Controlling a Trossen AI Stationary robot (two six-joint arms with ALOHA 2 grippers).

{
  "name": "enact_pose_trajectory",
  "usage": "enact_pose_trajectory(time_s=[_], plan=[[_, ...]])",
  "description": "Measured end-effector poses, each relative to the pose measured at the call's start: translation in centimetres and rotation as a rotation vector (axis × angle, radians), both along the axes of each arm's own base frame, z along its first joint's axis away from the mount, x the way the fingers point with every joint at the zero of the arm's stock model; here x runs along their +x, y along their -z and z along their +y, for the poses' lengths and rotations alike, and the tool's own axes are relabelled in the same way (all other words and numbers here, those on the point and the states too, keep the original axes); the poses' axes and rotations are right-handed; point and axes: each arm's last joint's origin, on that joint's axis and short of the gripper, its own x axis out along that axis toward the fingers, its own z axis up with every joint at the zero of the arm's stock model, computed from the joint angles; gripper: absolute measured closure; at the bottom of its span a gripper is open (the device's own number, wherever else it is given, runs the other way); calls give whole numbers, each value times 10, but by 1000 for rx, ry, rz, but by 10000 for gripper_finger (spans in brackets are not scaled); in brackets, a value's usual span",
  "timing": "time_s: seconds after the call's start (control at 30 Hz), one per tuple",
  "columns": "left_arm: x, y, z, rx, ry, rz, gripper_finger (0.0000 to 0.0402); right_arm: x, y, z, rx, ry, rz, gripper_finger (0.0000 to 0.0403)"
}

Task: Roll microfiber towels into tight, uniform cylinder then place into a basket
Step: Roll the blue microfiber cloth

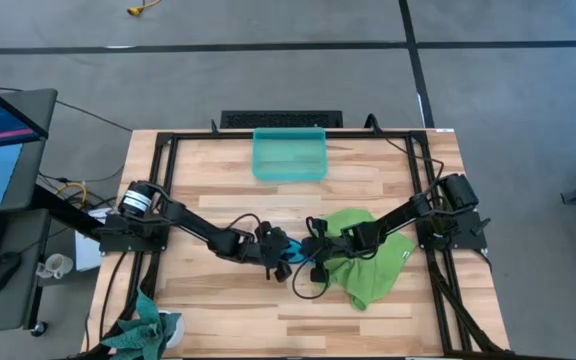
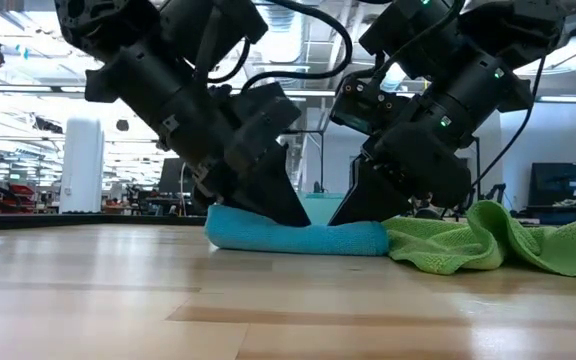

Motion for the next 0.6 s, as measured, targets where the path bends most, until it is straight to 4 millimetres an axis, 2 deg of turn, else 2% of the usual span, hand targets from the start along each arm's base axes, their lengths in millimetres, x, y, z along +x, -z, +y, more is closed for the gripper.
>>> enact_pose_trajectory(time_s=[0.3,0.6], plan=[[-4,5,0,-27,-38,48,276,0,0,-1,13,-8,8,390],[-7,9,-1,-152,-96,77,276,0,0,0,7,-16,7,383]])
